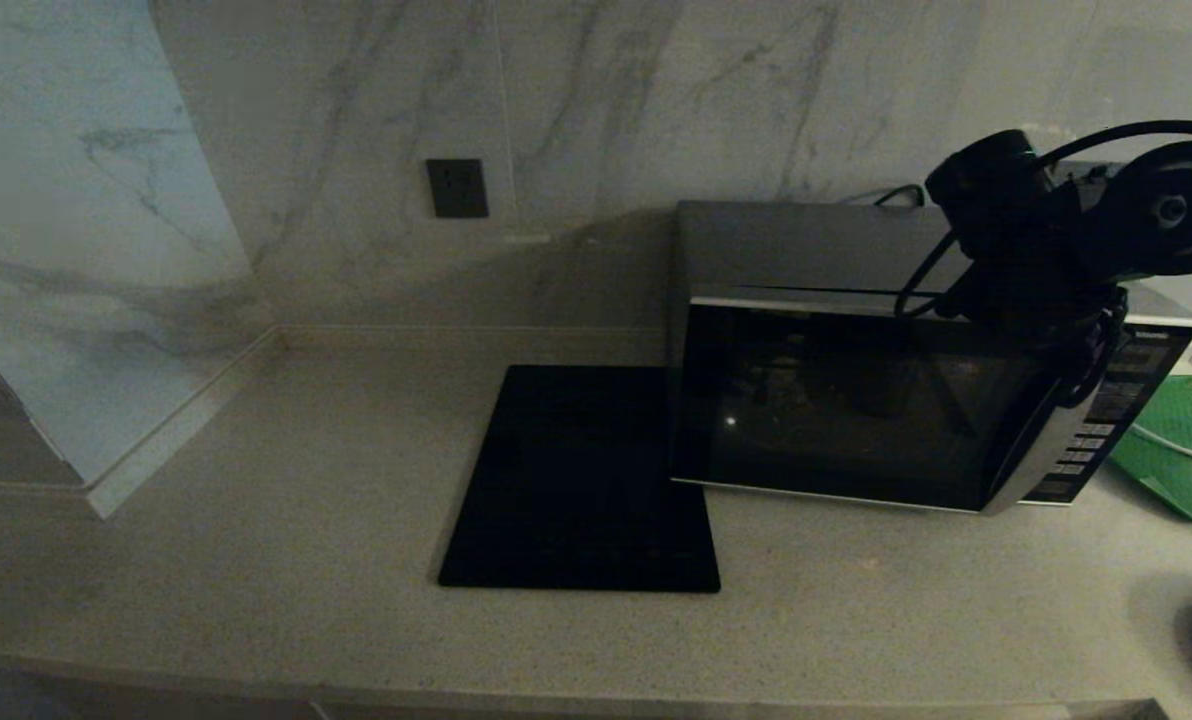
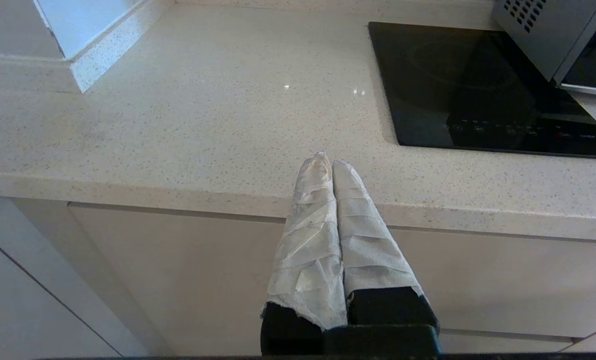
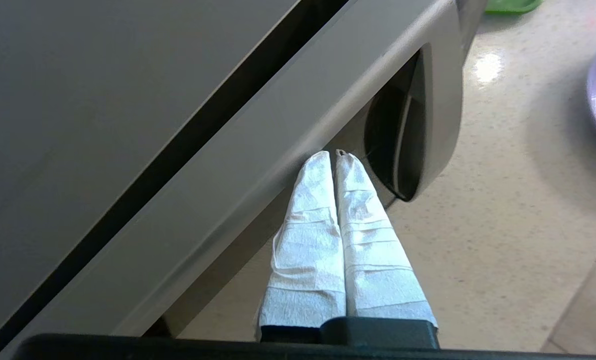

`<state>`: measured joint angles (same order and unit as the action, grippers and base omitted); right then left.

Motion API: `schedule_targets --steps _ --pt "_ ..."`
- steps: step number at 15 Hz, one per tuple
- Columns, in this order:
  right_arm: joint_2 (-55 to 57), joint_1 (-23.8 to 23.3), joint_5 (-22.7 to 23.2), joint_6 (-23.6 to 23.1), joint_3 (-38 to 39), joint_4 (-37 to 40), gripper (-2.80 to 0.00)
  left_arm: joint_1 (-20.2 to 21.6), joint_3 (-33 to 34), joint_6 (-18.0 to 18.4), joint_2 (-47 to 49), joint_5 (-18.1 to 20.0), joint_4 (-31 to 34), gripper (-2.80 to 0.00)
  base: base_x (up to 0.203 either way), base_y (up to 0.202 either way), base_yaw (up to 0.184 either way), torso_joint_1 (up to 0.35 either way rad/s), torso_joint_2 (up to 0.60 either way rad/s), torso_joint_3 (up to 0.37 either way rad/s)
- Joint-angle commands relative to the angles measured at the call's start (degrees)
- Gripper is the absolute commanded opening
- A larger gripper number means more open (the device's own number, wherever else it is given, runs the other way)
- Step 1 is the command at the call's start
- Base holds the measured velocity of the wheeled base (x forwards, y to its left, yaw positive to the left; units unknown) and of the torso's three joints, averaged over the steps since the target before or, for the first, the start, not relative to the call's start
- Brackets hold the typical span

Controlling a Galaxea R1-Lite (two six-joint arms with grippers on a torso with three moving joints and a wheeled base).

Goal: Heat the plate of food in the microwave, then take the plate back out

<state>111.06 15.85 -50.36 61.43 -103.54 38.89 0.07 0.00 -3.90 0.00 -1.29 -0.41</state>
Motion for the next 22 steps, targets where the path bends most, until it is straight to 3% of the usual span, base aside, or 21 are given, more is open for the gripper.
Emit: schedule_targets --steps 1,9,16,22 --pt "-0.6 0.1 0.1 0.3 2.2 -2.1 -2.8 0.0 0.0 -0.1 0.1 0.0 0.0 -2.8 0.0 0.0 0.0 0.0 0.0 0.0" --pt "-1.4 -1.8 3.9 -0.8 5.7 -10.2 -2.8 0.1 0.0 -0.1 0.1 0.0 0.0 -2.8 0.0 0.0 0.0 0.0 0.0 0.0" --pt "-4.8 -3.4 4.1 -2.3 8.8 -13.3 -2.8 0.1 0.0 -0.1 0.0 0.0 0.0 -2.8 0.0 0.0 0.0 0.0 0.0 0.0" --pt "-22.0 -3.3 5.5 -10.6 21.9 -13.5 -2.8 0.1 0.0 -0.1 0.0 0.0 0.0 -2.8 0.0 0.0 0.0 0.0 0.0 0.0"
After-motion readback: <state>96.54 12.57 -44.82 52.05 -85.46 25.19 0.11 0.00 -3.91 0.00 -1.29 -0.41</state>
